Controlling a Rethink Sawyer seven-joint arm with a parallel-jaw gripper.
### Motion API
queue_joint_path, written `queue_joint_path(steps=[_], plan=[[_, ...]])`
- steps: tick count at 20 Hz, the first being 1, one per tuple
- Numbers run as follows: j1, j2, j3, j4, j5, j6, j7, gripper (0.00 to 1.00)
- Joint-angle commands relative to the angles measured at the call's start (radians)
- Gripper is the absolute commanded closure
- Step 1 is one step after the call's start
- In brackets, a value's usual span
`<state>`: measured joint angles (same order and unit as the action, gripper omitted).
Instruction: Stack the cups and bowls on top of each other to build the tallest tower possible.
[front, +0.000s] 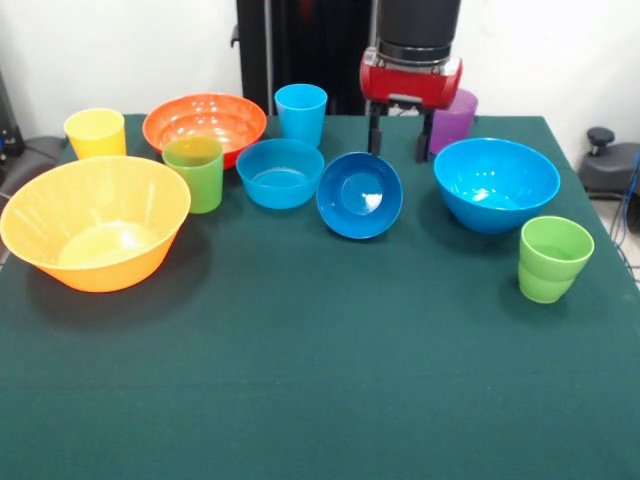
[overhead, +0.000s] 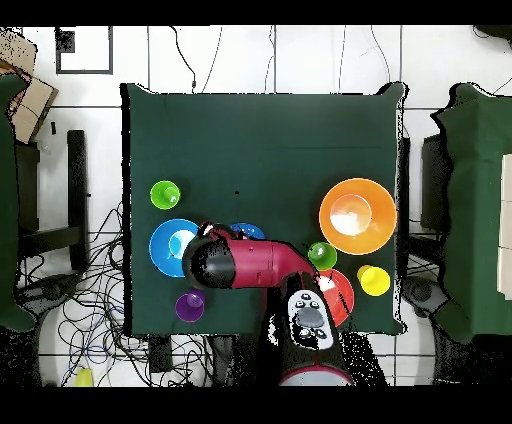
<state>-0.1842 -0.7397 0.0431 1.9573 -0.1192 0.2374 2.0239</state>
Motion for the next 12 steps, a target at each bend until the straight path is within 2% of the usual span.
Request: queue_joint_path(steps=[1, 5, 12], plan=[[0.0, -0.022, 0.01, 0.145, 0.011, 0.0, 0.148, 0.0], [-0.025, -0.031, 0.025, 0.192, 0.003, -0.042, 0.145, 0.0], [-0.012, -0.012, 0.005, 0.256, -0.009, -0.148, 0.173, 0.0]])
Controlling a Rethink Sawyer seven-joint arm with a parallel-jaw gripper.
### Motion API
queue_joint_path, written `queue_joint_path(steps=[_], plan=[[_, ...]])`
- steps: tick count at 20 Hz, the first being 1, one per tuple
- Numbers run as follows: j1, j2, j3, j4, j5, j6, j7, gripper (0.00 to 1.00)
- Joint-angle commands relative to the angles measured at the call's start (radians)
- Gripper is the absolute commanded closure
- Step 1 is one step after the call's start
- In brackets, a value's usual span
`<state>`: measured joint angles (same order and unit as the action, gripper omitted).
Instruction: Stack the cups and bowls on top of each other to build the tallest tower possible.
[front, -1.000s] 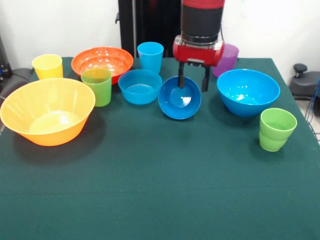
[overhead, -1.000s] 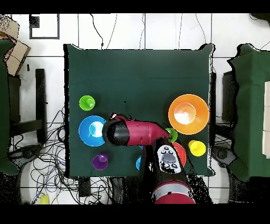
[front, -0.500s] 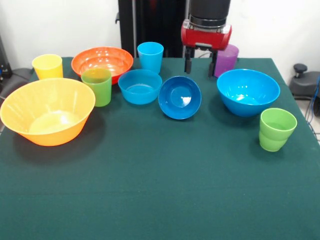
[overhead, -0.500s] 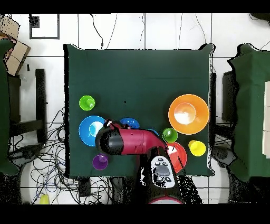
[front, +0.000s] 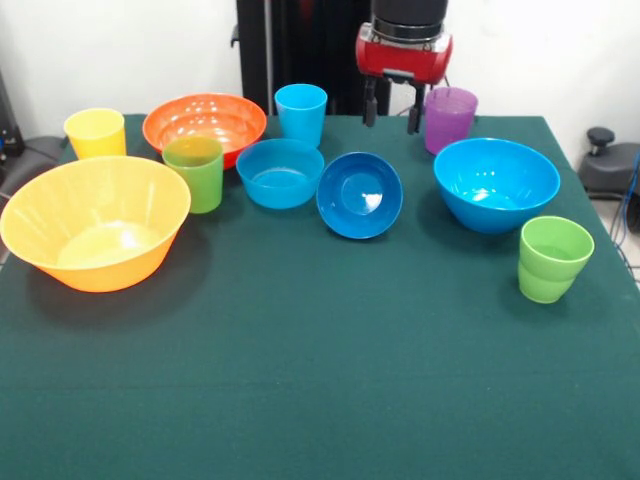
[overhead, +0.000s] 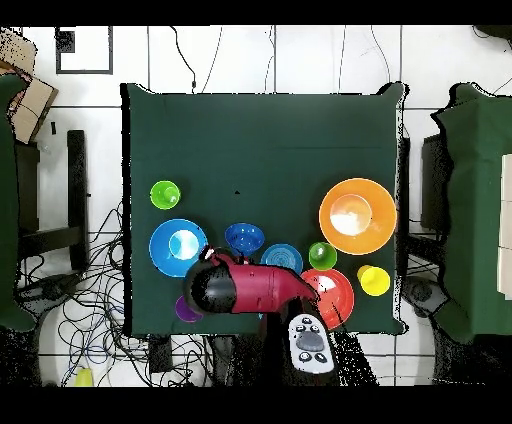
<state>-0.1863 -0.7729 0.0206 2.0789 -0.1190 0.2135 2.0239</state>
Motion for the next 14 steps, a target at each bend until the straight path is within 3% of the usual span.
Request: queue_joint_path(steps=[1, 14], plan=[[-0.01, 0.024, 0.027, 0.139, -0.008, -0.133, 0.174, 0.0], [0.021, 0.137, -0.001, 0.091, -0.004, -0.211, 0.151, 0.0]])
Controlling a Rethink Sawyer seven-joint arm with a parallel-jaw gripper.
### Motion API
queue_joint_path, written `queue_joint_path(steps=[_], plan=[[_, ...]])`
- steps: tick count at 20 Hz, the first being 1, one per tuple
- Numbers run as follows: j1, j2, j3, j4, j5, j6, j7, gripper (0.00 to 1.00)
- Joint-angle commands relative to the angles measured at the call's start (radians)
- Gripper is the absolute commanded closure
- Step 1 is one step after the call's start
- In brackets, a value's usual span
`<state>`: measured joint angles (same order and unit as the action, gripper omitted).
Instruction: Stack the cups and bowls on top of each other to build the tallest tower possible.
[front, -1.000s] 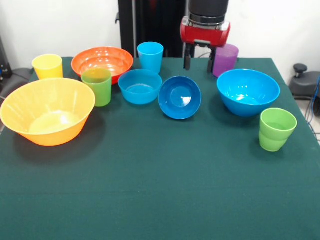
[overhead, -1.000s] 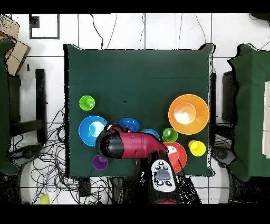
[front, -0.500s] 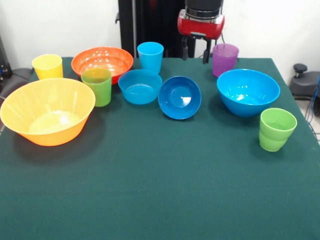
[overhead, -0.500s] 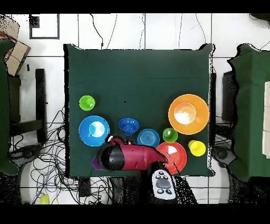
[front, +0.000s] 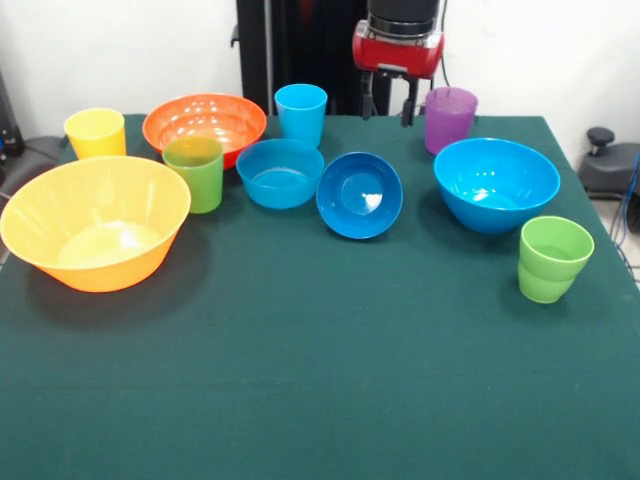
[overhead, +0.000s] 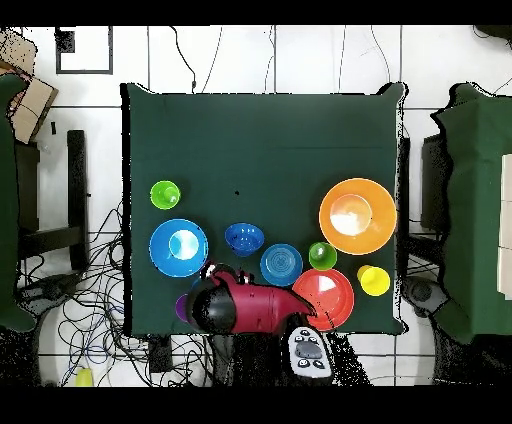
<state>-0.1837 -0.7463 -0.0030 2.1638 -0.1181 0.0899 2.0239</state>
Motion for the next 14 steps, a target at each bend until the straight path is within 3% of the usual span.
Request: queue_joint_path(steps=[1, 14], plan=[[0.022, 0.114, 0.019, 0.007, -0.006, -0.096, 0.153, 0.0], [0.049, 0.173, -0.004, 0.013, -0.006, -0.187, 0.161, 0.0]])
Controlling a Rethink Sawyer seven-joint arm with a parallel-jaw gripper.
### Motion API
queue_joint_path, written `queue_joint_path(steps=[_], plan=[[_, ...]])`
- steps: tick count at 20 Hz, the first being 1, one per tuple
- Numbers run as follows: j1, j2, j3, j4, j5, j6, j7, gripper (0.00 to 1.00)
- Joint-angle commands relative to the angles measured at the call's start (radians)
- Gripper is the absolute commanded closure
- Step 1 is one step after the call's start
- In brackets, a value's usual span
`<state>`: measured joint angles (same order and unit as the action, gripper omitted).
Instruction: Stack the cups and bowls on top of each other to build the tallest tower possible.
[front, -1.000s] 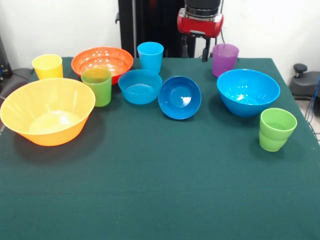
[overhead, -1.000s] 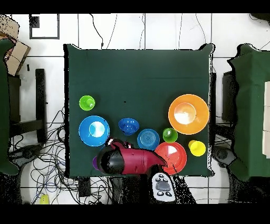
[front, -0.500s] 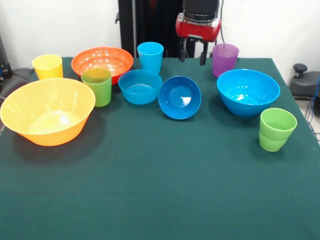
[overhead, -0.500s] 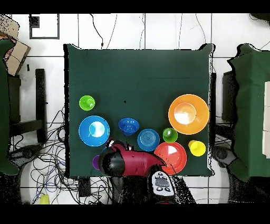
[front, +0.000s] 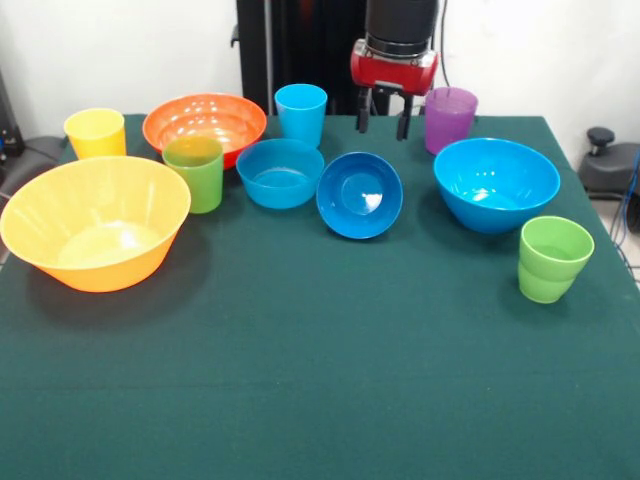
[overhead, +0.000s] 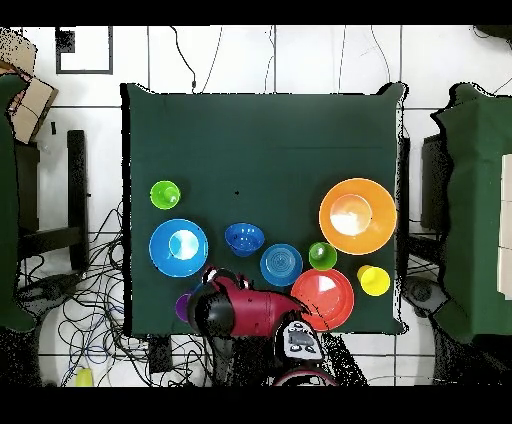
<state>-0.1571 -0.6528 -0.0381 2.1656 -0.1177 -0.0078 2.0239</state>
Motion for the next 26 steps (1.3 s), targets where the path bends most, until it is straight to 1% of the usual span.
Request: queue_joint_path(steps=[1, 4, 10, 14, 17, 21, 26], plan=[[0.026, 0.083, 0.029, 0.011, -0.005, -0.094, 0.162, 0.0], [0.031, 0.102, 0.026, 0.008, -0.005, -0.114, 0.163, 0.0], [0.034, 0.172, 0.016, -0.009, -0.015, -0.183, 0.16, 0.0], [0.04, 0.206, 0.022, -0.015, -0.011, -0.22, 0.167, 0.0], [0.04, 0.22, 0.021, -0.022, -0.009, -0.231, 0.161, 0.0], [0.047, 0.269, 0.018, -0.039, -0.008, -0.267, 0.16, 0.0], [0.04, 0.3, 0.02, -0.063, -0.006, -0.287, 0.151, 0.0]])
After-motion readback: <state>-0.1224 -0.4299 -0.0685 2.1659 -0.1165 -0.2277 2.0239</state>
